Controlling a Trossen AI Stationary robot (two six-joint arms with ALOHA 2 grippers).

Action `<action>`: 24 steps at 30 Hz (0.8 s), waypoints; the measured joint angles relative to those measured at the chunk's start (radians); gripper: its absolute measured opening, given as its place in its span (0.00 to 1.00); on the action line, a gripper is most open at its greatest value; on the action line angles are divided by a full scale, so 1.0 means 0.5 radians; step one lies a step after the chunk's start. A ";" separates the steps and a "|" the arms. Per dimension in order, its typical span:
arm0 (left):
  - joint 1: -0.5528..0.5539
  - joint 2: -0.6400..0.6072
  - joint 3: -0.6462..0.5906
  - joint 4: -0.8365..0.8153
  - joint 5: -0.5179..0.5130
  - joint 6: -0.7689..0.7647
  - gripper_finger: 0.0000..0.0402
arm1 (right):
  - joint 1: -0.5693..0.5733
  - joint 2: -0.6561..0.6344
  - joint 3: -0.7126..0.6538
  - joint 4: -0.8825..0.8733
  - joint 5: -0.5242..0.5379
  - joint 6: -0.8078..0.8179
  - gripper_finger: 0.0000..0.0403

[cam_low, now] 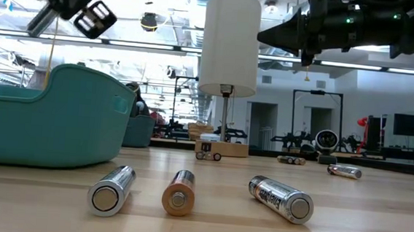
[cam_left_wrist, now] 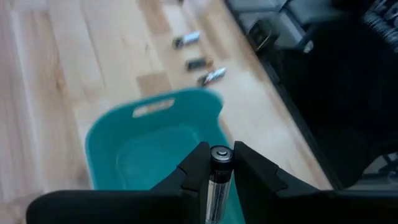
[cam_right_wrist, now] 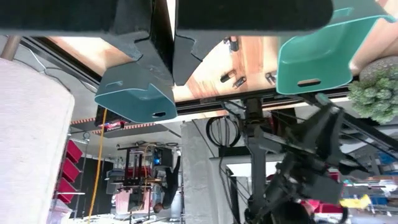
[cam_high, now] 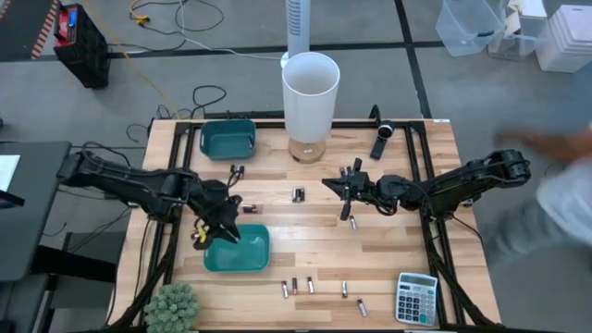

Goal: Sort batteries
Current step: Put the silver battery into the green bin

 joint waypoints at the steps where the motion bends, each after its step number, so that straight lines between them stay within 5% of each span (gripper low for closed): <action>1: -0.018 0.023 0.000 0.003 -0.021 -0.022 0.15 | 0.001 0.000 0.000 0.000 0.000 0.000 0.05; 20: -0.135 0.308 0.000 -0.059 -0.200 -0.109 0.38 | 0.033 0.000 0.002 -0.014 -0.001 0.055 0.36; 24: -0.134 0.297 0.000 -0.059 -0.371 -0.123 0.38 | 0.033 -0.001 0.002 -0.088 -0.001 0.126 0.39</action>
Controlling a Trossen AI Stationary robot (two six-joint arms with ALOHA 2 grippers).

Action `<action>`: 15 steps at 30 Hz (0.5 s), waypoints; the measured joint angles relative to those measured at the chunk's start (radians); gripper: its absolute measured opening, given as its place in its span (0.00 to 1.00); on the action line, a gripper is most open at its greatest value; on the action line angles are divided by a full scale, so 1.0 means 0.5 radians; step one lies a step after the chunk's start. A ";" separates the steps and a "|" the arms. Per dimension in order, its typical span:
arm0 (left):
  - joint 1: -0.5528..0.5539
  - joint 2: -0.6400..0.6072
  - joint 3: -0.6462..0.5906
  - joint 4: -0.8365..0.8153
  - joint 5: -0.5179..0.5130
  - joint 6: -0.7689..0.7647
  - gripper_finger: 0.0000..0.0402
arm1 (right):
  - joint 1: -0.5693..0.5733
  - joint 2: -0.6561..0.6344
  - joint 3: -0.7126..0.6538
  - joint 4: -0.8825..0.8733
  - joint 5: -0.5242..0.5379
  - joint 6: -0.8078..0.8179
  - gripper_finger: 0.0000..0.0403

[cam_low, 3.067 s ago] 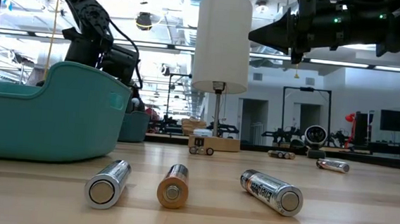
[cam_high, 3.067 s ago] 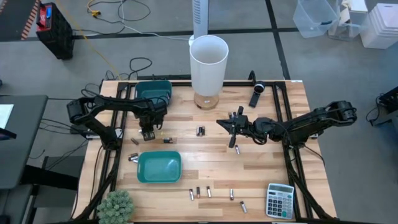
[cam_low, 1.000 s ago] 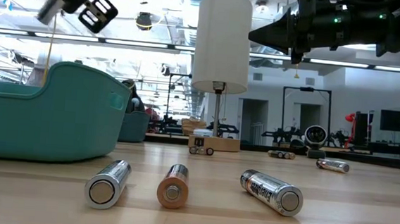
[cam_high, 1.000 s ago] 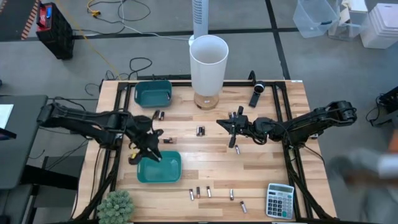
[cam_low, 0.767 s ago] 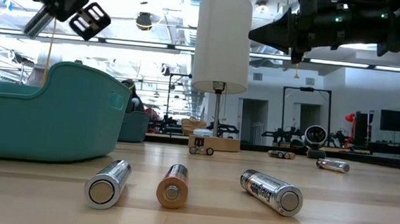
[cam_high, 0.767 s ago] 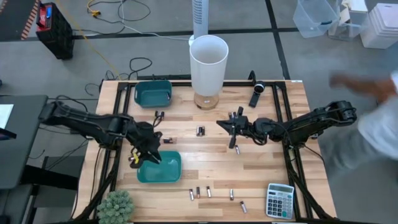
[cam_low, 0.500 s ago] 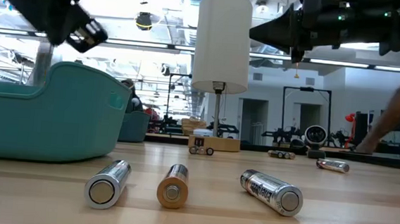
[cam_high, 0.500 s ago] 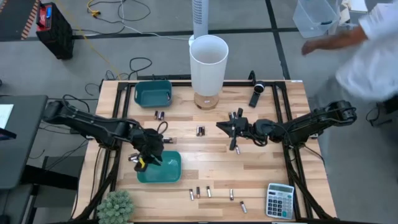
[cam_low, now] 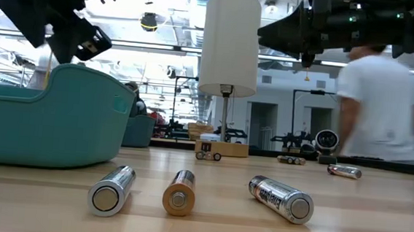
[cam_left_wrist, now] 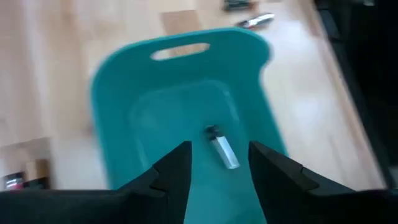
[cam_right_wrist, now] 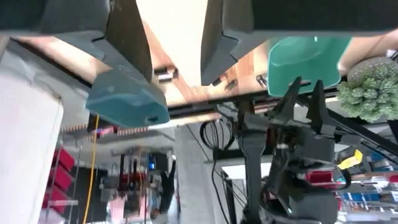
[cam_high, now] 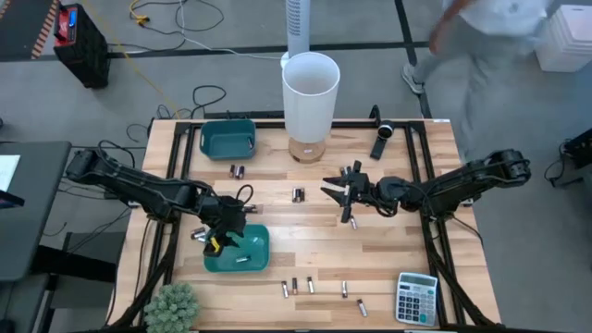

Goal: Sort batteries
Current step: Put the silver battery into the green bin

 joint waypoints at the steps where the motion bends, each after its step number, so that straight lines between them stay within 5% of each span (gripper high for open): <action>1: 0.000 0.003 0.000 0.000 -0.049 -0.002 0.38 | -0.001 0.000 0.000 -0.060 0.000 0.037 0.40; 10: 0.000 -0.005 0.000 0.051 -0.643 -0.095 0.37 | -0.027 0.001 0.281 -1.068 0.067 0.409 0.42; 15: 0.011 -0.107 -0.042 0.424 -0.825 0.098 0.37 | 0.105 0.001 0.446 -1.458 0.178 0.484 0.42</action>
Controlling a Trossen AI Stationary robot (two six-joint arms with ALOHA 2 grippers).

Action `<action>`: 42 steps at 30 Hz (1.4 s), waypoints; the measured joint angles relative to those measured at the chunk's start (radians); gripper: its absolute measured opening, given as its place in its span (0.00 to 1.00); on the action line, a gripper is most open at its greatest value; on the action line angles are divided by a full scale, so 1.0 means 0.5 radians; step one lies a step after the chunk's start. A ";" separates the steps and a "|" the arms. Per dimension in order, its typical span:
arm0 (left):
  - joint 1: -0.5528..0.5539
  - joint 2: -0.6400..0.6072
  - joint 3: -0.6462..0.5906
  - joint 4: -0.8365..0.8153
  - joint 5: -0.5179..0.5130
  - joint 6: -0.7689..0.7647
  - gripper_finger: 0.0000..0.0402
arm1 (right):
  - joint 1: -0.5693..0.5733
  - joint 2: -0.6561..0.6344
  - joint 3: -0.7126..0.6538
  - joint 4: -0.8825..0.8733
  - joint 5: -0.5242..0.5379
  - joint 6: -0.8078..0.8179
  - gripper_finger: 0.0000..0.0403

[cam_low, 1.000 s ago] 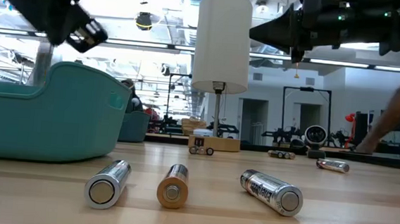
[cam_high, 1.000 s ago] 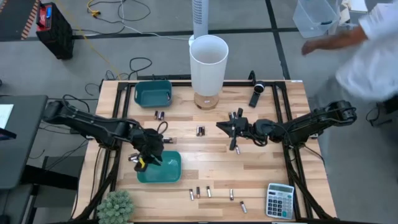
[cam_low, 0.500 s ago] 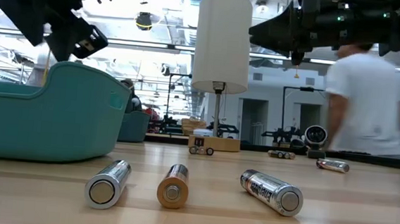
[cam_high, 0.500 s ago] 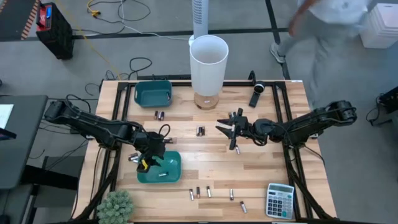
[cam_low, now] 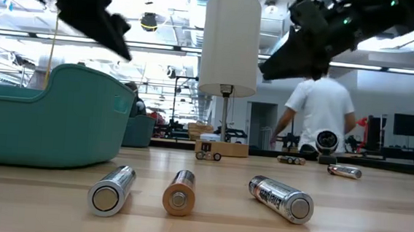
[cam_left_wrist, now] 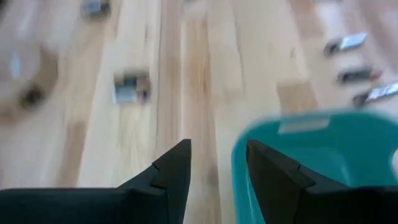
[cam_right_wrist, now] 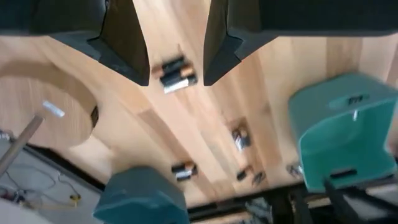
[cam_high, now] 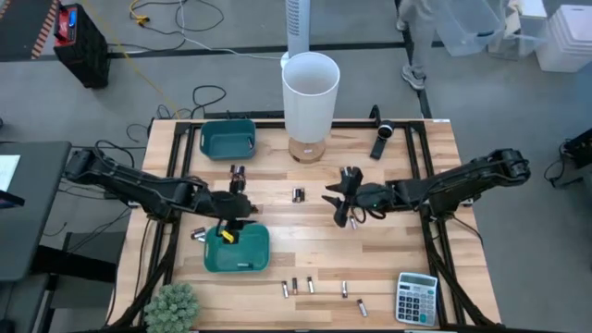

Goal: Sort batteries
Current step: Put the silver battery into the green bin

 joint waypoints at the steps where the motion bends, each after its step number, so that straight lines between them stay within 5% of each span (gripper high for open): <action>1: 0.005 -0.025 -0.014 0.056 0.001 0.037 0.37 | 0.029 0.000 0.027 -0.083 0.029 0.048 0.42; 16: 0.242 -0.544 -0.366 0.492 -0.032 0.154 0.37 | 0.563 0.004 0.075 -1.071 0.430 1.147 0.41; 28: 0.380 -0.970 -0.474 0.462 -0.038 0.193 0.37 | 0.633 0.396 0.074 -1.227 0.416 1.588 0.41; 42: 0.380 -1.055 -0.474 0.338 -0.037 0.229 0.37 | 0.616 0.692 0.074 -1.207 0.242 1.865 0.41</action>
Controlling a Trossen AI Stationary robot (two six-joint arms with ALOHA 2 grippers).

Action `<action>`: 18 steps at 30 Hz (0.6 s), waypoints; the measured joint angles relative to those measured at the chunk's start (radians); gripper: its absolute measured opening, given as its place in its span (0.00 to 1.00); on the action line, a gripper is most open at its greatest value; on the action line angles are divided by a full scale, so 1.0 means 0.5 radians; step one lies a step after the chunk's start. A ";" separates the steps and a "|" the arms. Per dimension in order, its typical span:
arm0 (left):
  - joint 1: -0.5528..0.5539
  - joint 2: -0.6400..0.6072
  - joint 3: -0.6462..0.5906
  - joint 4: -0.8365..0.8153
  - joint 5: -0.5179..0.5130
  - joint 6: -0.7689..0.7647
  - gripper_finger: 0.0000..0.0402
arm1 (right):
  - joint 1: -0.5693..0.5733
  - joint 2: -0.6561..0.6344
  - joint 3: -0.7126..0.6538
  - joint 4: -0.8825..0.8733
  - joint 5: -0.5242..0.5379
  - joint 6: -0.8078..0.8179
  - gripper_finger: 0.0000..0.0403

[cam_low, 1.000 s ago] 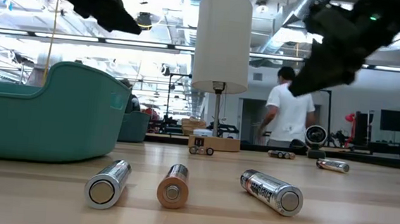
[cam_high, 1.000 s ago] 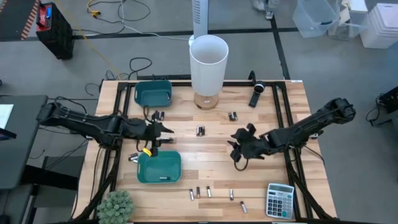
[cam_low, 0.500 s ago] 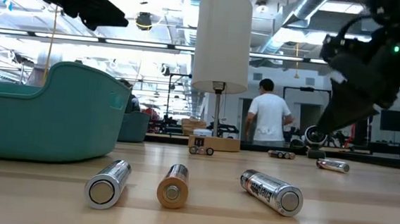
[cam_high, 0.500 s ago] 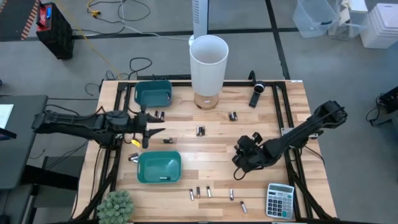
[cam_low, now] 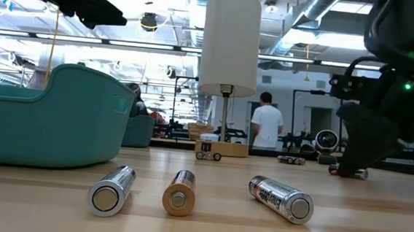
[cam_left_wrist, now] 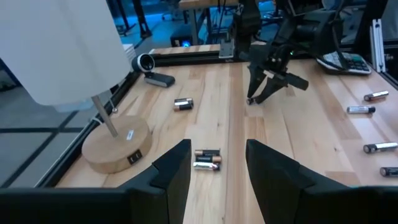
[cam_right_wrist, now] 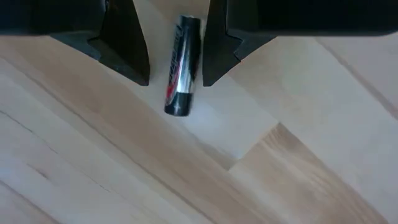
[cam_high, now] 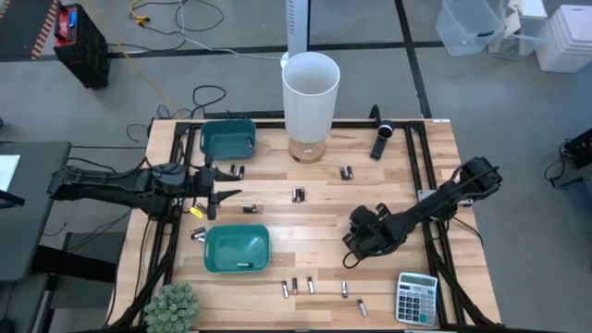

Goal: Sort batteries
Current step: Put the silver battery into the green bin

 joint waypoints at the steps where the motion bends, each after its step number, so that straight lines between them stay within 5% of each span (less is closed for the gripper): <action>1: 0.000 0.000 0.000 -0.001 0.000 0.000 0.37 | 0.001 0.018 0.001 0.016 -0.008 0.006 0.41; 8: 0.000 -0.001 0.000 -0.001 0.000 0.000 0.37 | 0.004 0.041 0.002 0.052 -0.026 0.005 0.38; 18: 0.000 -0.001 0.000 -0.001 0.001 -0.002 0.37 | -0.033 0.034 0.001 0.131 -0.130 -0.042 0.10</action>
